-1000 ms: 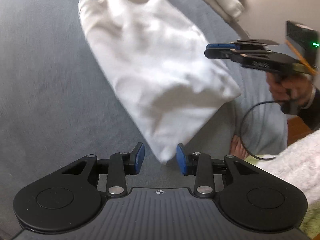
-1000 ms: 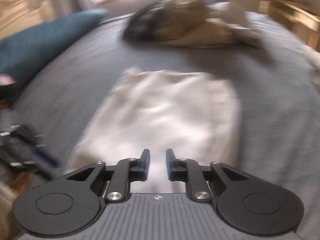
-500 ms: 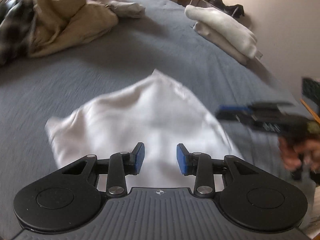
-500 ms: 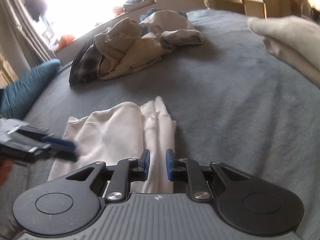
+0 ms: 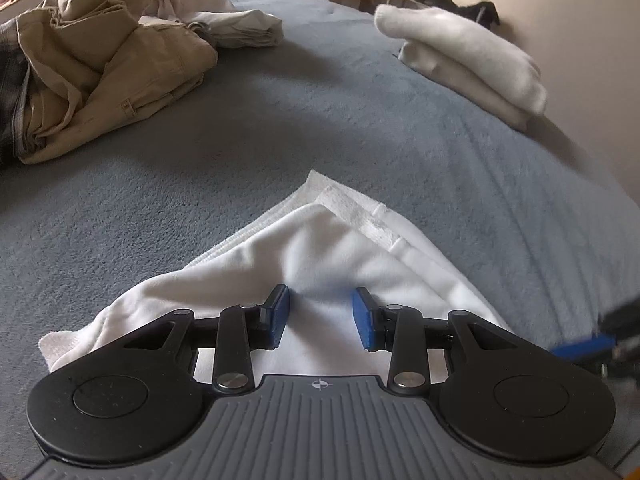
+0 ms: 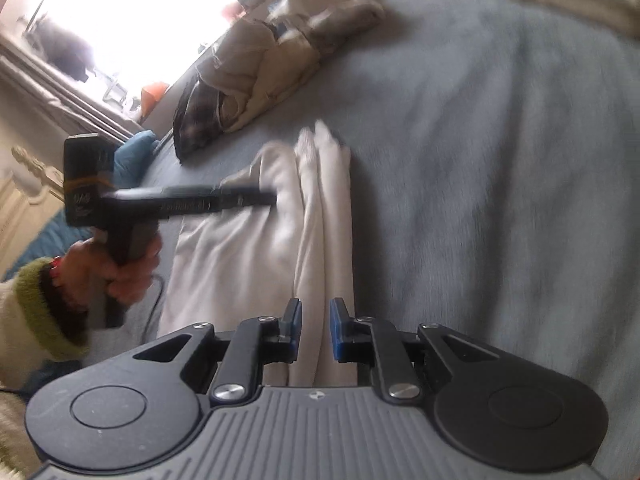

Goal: Fold clothes

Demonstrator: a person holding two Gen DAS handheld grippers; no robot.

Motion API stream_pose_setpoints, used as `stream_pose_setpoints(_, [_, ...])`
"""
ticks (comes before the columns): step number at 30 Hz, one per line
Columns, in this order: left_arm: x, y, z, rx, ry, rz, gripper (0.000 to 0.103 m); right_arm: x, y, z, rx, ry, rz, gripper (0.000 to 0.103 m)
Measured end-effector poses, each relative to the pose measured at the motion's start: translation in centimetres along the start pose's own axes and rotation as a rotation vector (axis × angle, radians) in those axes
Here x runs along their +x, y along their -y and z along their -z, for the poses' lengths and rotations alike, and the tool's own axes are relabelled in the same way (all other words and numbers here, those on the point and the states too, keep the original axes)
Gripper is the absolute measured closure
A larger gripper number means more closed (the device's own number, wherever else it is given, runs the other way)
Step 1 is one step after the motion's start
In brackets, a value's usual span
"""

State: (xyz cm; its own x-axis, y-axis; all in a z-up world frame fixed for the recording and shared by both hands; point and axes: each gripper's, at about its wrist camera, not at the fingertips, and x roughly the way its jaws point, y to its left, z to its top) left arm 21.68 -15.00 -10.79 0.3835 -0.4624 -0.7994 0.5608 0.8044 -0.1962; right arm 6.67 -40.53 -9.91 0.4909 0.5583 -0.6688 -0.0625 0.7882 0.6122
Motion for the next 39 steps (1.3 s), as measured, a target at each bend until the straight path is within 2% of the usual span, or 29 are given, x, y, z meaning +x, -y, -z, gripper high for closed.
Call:
stream_pose_setpoints(7, [0.1,-0.3,0.4,-0.014,0.022,0.005,0.068,-1.8,0.6,2.5,0.082,-0.052,-0.084,0.082])
stream_pose_setpoints(10, [0.1,-0.2,0.5,-0.007,0.028,0.004,0.068,-1.9,-0.1,3.2,0.060,-0.106,-0.088,0.073])
stream_pose_setpoints(15, [0.1,-0.3,0.7,-0.015,0.039,0.009,0.068,-0.7,-1.4,3.4,0.001,-0.175,-0.085,0.072])
stream_pose_setpoints(16, [0.0,-0.3,0.8,-0.015,0.043,0.010,0.068,-0.5,-1.7,3.4,-0.018,-0.182,-0.072,0.075])
stream_pose_setpoints(17, [0.0,-0.3,0.8,-0.014,0.046,0.010,0.068,-0.4,-2.0,3.4,-0.035,-0.176,-0.061,0.089])
stream_pose_setpoints(18, [0.0,-0.3,0.9,-0.014,0.050,0.010,0.068,-0.6,-2.2,3.3,-0.051,-0.162,-0.059,0.095])
stream_pose_setpoints(24, [0.0,-0.3,1.0,-0.001,0.063,0.010,0.068,-2.3,-2.8,2.9,-0.111,-0.087,-0.047,0.097])
stream_pose_setpoints(29, [-0.1,-0.1,1.0,0.007,0.070,0.004,0.068,-0.5,-0.8,3.7,-0.092,-0.125,0.000,0.097])
stream_pose_setpoints(31, [-0.8,0.1,1.0,0.019,0.093,-0.023,0.068,-0.2,-0.3,3.9,-0.075,-0.124,-0.001,0.097])
stream_pose_setpoints(34, [-3.1,0.1,1.6,0.048,0.113,-0.025,0.068,-0.4,-0.1,4.1,-0.072,-0.119,0.004,0.094])
stream_pose_setpoints(36, [-4.9,0.1,2.3,0.070,0.118,-0.009,0.068,-0.9,-0.1,3.9,-0.071,-0.116,0.018,0.081])
stream_pose_setpoints(37, [-5.8,0.0,2.6,0.081,0.120,-0.001,0.068,-1.3,-0.2,3.8,-0.070,-0.105,0.038,0.068])
stream_pose_setpoints(39, [-7.3,0.1,3.5,0.098,0.111,0.019,0.067,-2.3,-0.1,3.5,-0.080,-0.064,0.066,0.067])
